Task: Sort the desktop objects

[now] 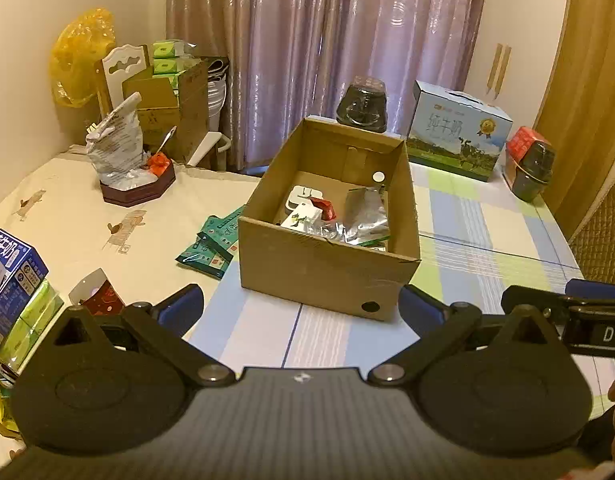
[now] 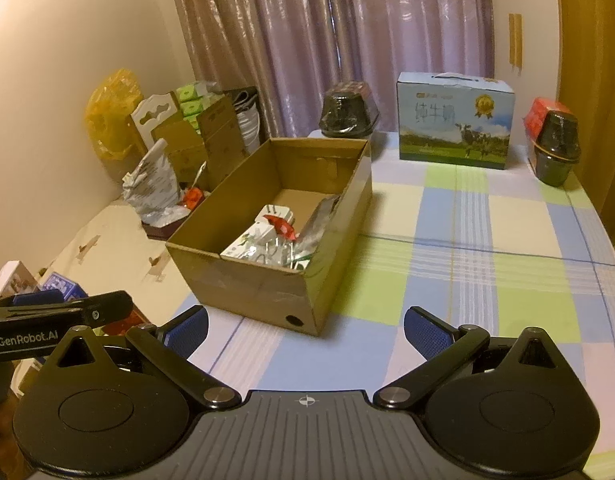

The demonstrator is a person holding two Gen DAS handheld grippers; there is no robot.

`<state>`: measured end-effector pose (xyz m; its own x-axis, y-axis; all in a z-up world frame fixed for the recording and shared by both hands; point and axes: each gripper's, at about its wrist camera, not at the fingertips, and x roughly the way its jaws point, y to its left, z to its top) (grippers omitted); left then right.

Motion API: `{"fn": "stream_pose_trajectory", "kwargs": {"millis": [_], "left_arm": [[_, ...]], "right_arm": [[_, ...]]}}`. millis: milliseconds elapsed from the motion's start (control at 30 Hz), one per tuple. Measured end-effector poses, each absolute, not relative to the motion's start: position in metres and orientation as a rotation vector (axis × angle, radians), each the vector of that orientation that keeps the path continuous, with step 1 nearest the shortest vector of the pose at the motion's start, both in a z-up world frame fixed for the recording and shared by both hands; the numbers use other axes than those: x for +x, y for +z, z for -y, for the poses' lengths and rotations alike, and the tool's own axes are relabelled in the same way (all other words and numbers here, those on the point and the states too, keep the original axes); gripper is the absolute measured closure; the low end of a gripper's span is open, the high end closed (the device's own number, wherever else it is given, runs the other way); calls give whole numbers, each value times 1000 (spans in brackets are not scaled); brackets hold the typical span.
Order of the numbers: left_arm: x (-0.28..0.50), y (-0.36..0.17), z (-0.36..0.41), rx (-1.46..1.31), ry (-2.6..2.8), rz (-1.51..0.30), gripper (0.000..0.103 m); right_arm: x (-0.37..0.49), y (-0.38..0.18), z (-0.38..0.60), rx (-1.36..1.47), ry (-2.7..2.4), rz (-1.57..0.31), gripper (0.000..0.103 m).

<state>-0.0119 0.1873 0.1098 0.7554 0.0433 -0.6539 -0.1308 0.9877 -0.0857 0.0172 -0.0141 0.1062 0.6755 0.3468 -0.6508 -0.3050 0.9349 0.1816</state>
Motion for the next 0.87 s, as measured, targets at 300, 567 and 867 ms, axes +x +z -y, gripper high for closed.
{"fn": "stream_pose_trajectory", "kwargs": {"millis": [300, 567, 867], "left_arm": [[-9, 111, -185, -109, 98, -706, 1], [-5, 110, -182, -104, 92, -709, 1], [-3, 107, -181, -103, 91, -697, 1]], "right_arm": [[18, 103, 9, 49, 377, -751, 2], [19, 102, 9, 47, 374, -752, 2], [22, 97, 7, 43, 374, -762, 2]]}}
